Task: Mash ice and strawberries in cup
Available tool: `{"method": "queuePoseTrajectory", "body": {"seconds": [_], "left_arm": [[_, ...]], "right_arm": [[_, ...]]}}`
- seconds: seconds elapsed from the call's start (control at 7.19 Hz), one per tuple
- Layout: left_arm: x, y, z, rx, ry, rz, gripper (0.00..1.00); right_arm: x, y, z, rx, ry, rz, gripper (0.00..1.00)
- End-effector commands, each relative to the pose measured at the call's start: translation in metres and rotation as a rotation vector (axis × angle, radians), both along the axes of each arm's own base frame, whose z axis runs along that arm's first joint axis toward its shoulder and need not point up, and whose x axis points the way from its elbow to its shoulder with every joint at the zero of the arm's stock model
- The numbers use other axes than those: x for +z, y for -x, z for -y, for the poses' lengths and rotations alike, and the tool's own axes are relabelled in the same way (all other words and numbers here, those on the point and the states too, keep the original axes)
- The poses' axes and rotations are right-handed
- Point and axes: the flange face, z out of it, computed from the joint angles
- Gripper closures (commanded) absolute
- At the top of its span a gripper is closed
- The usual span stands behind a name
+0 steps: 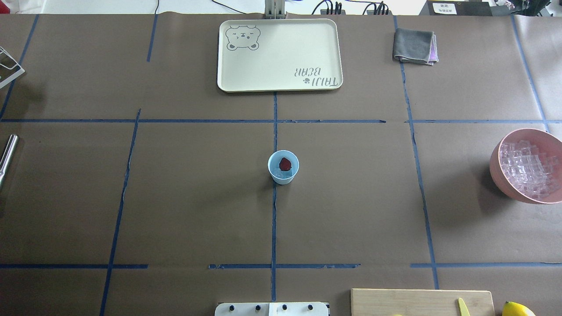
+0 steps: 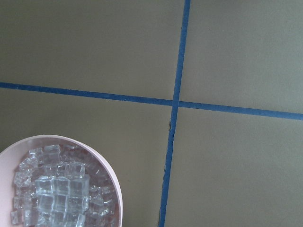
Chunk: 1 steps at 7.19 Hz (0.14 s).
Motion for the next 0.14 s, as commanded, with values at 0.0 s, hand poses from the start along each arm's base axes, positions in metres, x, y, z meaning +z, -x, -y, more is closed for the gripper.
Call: {"method": "queuePoseTrajectory", "body": {"seconds": [0.0], "left_arm": [[0.0006,0.0001,-0.0001,0.000,0.001,0.001,0.00]], "right_arm": [[-0.0010,-0.0001,0.0004,0.000,-0.002,-0.001,0.01]]}}
